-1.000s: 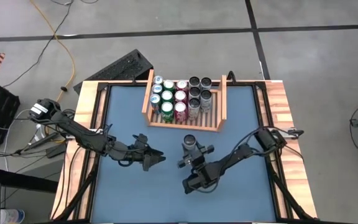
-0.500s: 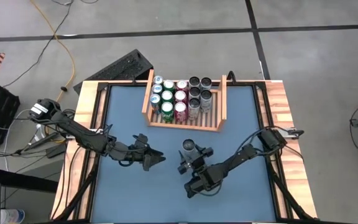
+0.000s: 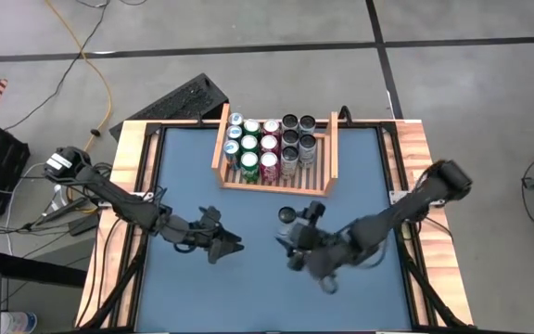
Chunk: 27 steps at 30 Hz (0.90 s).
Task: Place canned beverage on shelf
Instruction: Put the light blue soda can on the shelf
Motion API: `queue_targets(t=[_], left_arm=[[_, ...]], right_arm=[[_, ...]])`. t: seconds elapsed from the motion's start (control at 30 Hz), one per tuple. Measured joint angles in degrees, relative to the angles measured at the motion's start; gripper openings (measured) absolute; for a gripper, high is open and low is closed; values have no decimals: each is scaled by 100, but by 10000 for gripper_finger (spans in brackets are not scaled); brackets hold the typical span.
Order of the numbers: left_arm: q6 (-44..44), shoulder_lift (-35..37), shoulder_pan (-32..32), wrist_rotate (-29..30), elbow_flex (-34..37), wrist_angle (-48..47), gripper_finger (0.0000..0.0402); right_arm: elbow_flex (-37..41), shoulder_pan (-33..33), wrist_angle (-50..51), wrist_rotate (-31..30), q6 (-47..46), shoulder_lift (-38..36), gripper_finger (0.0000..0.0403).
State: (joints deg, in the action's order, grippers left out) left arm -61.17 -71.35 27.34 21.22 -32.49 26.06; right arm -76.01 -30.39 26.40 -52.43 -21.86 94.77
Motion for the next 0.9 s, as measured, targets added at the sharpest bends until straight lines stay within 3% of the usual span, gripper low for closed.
queue_targets(t=[0.1,0.23,0.47,0.77,0.9], left_arm=[[-2,0,114,-6,0,-9,218],[-24,0,235,119,0,-7,218],[-164,0,307,675,0,8,218],[-272,0,307,1184,0,42,218],[-310,0,307,1327,0,69,218]], right_arm=[[0,180,9,1088,1074,-736,347],[-2,726,221,2482,1350,-1433,345],[0,1467,953,4193,2888,-1512,345],[0,1742,1347,4471,3984,-850,359],[-267,1737,1750,4411,4039,-468,369]])
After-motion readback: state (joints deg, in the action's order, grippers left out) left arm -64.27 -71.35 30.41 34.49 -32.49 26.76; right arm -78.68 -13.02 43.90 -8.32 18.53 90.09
